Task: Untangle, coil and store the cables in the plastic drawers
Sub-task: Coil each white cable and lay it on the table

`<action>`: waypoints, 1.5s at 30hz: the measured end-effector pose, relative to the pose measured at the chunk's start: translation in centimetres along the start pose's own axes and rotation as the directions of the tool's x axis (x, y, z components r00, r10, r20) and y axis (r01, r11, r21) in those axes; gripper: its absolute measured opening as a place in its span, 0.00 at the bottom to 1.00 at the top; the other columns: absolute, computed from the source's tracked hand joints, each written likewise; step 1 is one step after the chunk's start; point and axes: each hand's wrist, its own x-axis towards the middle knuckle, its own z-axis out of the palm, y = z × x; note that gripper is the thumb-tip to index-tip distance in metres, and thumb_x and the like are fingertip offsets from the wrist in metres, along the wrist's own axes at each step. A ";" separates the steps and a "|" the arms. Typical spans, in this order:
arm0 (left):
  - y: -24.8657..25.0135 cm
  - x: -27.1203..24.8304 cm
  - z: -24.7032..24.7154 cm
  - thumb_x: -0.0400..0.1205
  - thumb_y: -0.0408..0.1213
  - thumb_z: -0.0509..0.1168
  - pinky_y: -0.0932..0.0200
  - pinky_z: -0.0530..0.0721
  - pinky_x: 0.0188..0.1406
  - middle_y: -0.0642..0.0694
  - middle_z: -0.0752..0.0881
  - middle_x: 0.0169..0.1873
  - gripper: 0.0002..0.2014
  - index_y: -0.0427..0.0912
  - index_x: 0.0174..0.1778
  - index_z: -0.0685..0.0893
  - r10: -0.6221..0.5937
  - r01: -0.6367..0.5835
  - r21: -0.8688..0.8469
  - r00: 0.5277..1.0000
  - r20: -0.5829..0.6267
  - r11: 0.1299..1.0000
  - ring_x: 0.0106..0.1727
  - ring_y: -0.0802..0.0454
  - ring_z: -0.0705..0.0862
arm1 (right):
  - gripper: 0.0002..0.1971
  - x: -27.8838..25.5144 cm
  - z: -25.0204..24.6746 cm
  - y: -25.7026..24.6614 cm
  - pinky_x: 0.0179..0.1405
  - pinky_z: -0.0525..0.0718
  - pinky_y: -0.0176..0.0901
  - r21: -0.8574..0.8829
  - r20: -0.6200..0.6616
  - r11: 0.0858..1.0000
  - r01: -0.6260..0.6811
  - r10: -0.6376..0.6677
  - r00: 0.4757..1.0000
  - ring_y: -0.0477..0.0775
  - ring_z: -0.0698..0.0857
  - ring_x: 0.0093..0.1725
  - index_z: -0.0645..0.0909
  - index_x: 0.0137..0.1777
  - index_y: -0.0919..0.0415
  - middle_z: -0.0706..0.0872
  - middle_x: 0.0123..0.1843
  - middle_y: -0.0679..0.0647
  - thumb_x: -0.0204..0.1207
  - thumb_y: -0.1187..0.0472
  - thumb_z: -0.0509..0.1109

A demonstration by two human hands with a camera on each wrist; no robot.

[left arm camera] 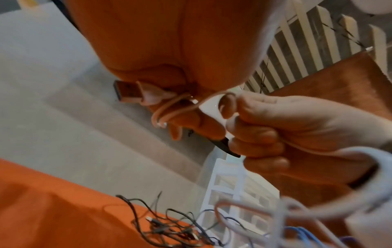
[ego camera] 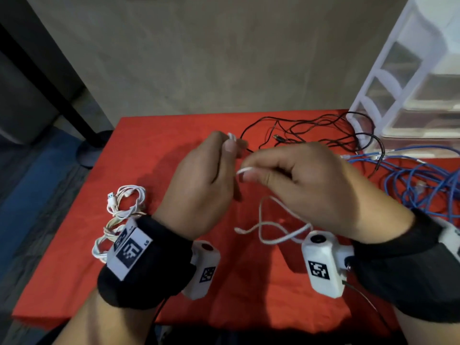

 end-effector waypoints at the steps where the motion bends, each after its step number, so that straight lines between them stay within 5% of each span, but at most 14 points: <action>1: 0.8 -0.2 0.2 0.92 0.44 0.52 0.42 0.80 0.37 0.51 0.83 0.28 0.17 0.40 0.44 0.79 -0.009 0.012 -0.087 0.999 0.037 0.996 0.30 0.51 0.82 | 0.07 0.1 -0.4 0.1 0.42 0.81 0.43 0.021 -0.067 1.000 -0.001 0.003 0.998 0.41 0.86 0.37 0.90 0.50 0.49 0.90 0.38 0.45 0.85 0.52 0.71; 4: 1.6 -0.2 0.4 0.91 0.45 0.52 0.44 0.73 0.30 0.51 0.75 0.23 0.19 0.43 0.36 0.74 -0.061 0.089 -0.217 0.990 0.130 0.972 0.27 0.53 0.73 | 0.04 0.4 -1.1 0.3 0.33 0.77 0.38 0.080 -0.222 0.997 -0.008 0.026 0.975 0.42 0.82 0.30 0.91 0.44 0.49 0.86 0.29 0.41 0.77 0.52 0.79; 7: 1.6 -0.3 0.2 0.93 0.43 0.52 0.61 0.69 0.27 0.55 0.75 0.21 0.19 0.43 0.41 0.83 -0.115 0.186 -0.284 0.962 0.249 0.940 0.23 0.60 0.69 | 0.17 0.6 -1.9 1.2 0.26 0.71 0.50 0.169 -0.401 0.984 -0.050 0.115 0.909 0.58 0.73 0.25 0.85 0.39 0.54 0.77 0.24 0.56 0.64 0.46 0.87; 9: 2.1 -0.4 0.2 0.94 0.41 0.52 0.64 0.69 0.25 0.47 0.80 0.26 0.19 0.40 0.44 0.84 -0.145 0.265 -0.389 0.939 0.311 0.882 0.22 0.59 0.69 | 0.19 0.6 -2.4 1.6 0.24 0.66 0.47 0.222 -0.450 0.973 -0.059 0.156 0.879 0.53 0.67 0.24 0.84 0.38 0.58 0.72 0.24 0.58 0.64 0.46 0.87; 12: 2.5 -0.3 -0.5 0.93 0.40 0.53 0.70 0.69 0.24 0.50 0.76 0.28 0.17 0.40 0.42 0.80 -0.201 0.448 -0.571 0.874 0.443 0.688 0.23 0.61 0.70 | 0.16 0.5 -2.2 1.8 0.24 0.65 0.42 0.261 -0.465 0.964 -0.045 0.166 0.870 0.45 0.67 0.24 0.86 0.37 0.57 0.71 0.23 0.52 0.66 0.47 0.86; 16: 2.1 0.0 -1.4 0.90 0.44 0.53 0.63 0.57 0.21 0.52 0.71 0.30 0.14 0.45 0.41 0.78 -0.103 0.581 -0.710 0.798 0.594 0.398 0.19 0.62 0.62 | 0.14 0.8 -1.3 2.1 0.26 0.65 0.44 0.306 -0.482 0.952 -0.006 0.160 0.862 0.51 0.68 0.27 0.88 0.38 0.58 0.76 0.27 0.65 0.69 0.49 0.84; 19: 1.3 0.7 -1.7 0.93 0.41 0.45 0.68 0.66 0.22 0.54 0.74 0.36 0.16 0.45 0.45 0.75 -0.037 0.547 -0.837 0.837 0.546 0.010 0.18 0.62 0.65 | 0.07 1.4 -0.3 2.4 0.33 0.74 0.45 0.259 -0.412 0.965 -0.040 0.148 0.899 0.49 0.78 0.31 0.90 0.44 0.54 0.86 0.31 0.53 0.79 0.53 0.77; 23: 0.6 1.4 -2.2 0.95 0.40 0.45 0.73 0.79 0.32 0.47 0.88 0.54 0.16 0.41 0.50 0.75 -0.151 0.394 -0.907 0.897 0.414 -0.149 0.28 0.66 0.81 | 0.08 1.3 2.1 2.3 0.41 0.80 0.45 0.163 -0.215 0.980 -0.117 0.151 0.965 0.49 0.85 0.38 0.89 0.54 0.53 0.89 0.37 0.49 0.86 0.54 0.69; 29: -0.3 2.1 -2.2 0.95 0.40 0.47 0.65 0.86 0.43 0.40 0.91 0.53 0.17 0.40 0.44 0.74 -0.433 0.072 -0.959 0.900 -0.057 0.276 0.55 0.51 0.93 | 0.08 0.8 4.0 1.1 0.40 0.81 0.54 0.140 0.044 0.975 -0.175 0.170 0.984 0.46 0.84 0.34 0.85 0.51 0.55 0.88 0.36 0.53 0.86 0.54 0.66; 33: -0.8 1.2 -0.9 0.94 0.38 0.47 0.52 0.90 0.53 0.39 0.84 0.68 0.11 0.46 0.52 0.72 -0.198 -0.035 -0.606 0.929 -0.313 0.794 0.56 0.44 0.93 | 0.08 0.0 4.3 -0.3 0.37 0.77 0.46 0.057 0.133 0.990 -0.129 0.121 0.984 0.44 0.80 0.33 0.80 0.44 0.53 0.84 0.32 0.47 0.85 0.54 0.68; 36: -1.7 0.4 -0.2 0.93 0.43 0.48 0.46 0.91 0.52 0.47 0.85 0.67 0.12 0.44 0.58 0.74 0.038 -0.060 -0.100 0.976 -0.214 0.993 0.53 0.52 0.93 | 0.13 -0.2 3.4 -0.9 0.31 0.70 0.38 -0.025 0.123 0.997 -0.074 0.077 0.989 0.45 0.75 0.30 0.77 0.39 0.56 0.75 0.26 0.47 0.85 0.54 0.69; 39: -1.5 0.0 -0.3 0.92 0.47 0.49 0.43 0.82 0.41 0.47 0.90 0.48 0.16 0.41 0.52 0.77 0.110 -0.099 0.277 0.994 -0.021 0.956 0.43 0.41 0.89 | 0.08 -0.1 1.7 -0.7 0.31 0.71 0.34 0.042 0.087 0.997 -0.060 0.056 0.995 0.43 0.77 0.30 0.86 0.43 0.55 0.81 0.28 0.49 0.84 0.57 0.71; 42: 0.0 -0.5 -0.4 0.92 0.45 0.51 0.46 0.78 0.29 0.54 0.81 0.25 0.17 0.44 0.39 0.75 0.026 -0.039 0.072 0.986 0.167 0.997 0.26 0.52 0.81 | 0.06 -0.2 0.4 0.2 0.33 0.77 0.37 0.050 0.035 0.998 -0.043 0.041 0.999 0.44 0.81 0.31 0.90 0.45 0.53 0.87 0.31 0.48 0.82 0.57 0.73; 45: 0.6 -0.6 -0.6 0.93 0.44 0.54 0.56 0.72 0.27 0.57 0.76 0.21 0.20 0.46 0.34 0.73 -0.066 0.090 -0.067 0.950 0.304 0.994 0.22 0.61 0.72 | 0.05 -0.1 -0.4 1.2 0.31 0.78 0.37 0.024 0.030 0.998 -0.053 0.052 0.998 0.43 0.83 0.29 0.91 0.43 0.46 0.88 0.30 0.46 0.80 0.54 0.75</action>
